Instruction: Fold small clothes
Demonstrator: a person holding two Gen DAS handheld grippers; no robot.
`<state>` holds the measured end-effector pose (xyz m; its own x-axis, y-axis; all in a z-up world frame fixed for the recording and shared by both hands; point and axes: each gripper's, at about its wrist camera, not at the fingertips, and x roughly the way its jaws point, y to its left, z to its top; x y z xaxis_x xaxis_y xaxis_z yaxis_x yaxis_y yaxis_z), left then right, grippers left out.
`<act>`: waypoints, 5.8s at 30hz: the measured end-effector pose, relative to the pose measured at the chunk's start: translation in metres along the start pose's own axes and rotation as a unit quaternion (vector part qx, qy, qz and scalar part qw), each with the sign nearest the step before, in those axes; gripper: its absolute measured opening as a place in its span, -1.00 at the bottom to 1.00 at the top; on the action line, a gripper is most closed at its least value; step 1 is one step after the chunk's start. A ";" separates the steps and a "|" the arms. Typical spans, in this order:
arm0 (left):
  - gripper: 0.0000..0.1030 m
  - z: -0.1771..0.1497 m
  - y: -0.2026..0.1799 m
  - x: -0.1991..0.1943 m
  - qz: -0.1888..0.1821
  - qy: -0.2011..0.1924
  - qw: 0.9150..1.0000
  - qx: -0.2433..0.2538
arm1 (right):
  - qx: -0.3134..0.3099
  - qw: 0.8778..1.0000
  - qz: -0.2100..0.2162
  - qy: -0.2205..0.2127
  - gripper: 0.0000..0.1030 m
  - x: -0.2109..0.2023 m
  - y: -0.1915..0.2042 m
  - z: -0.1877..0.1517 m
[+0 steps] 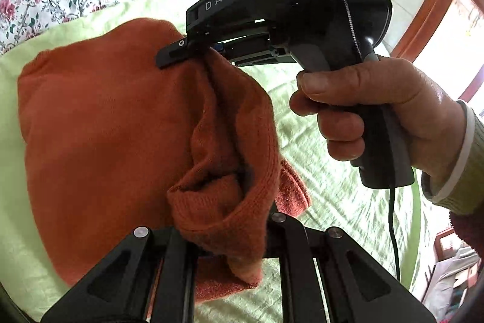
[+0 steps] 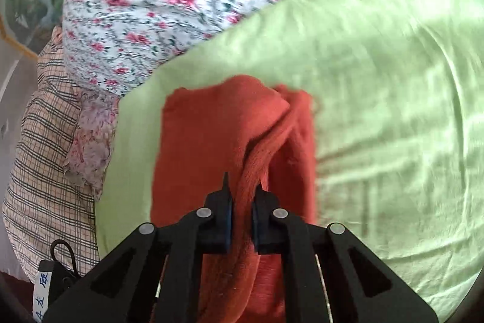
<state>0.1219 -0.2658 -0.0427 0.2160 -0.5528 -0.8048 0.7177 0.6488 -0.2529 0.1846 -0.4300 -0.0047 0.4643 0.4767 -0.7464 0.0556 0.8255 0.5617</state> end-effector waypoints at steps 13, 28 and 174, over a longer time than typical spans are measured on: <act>0.16 -0.013 0.034 -0.028 -0.027 0.018 0.999 -0.038 | 0.007 0.998 -0.054 -0.022 -0.20 -0.016 -0.014 -0.008; 0.64 -0.028 0.195 -0.052 -0.033 0.000 0.960 -0.279 | 0.034 0.999 -0.016 0.010 0.59 -0.010 -0.017 -0.042; -0.71 -0.260 0.154 -0.237 0.074 -0.053 0.948 -0.304 | -0.034 0.998 -0.016 0.055 -0.16 0.010 0.109 -0.183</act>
<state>0.0087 0.1007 -0.0309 0.3737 -0.4605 -0.8051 0.1673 0.8873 -0.4298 0.0337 -0.2799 -0.0167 0.3638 0.4776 -0.7997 0.0074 0.8570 0.5152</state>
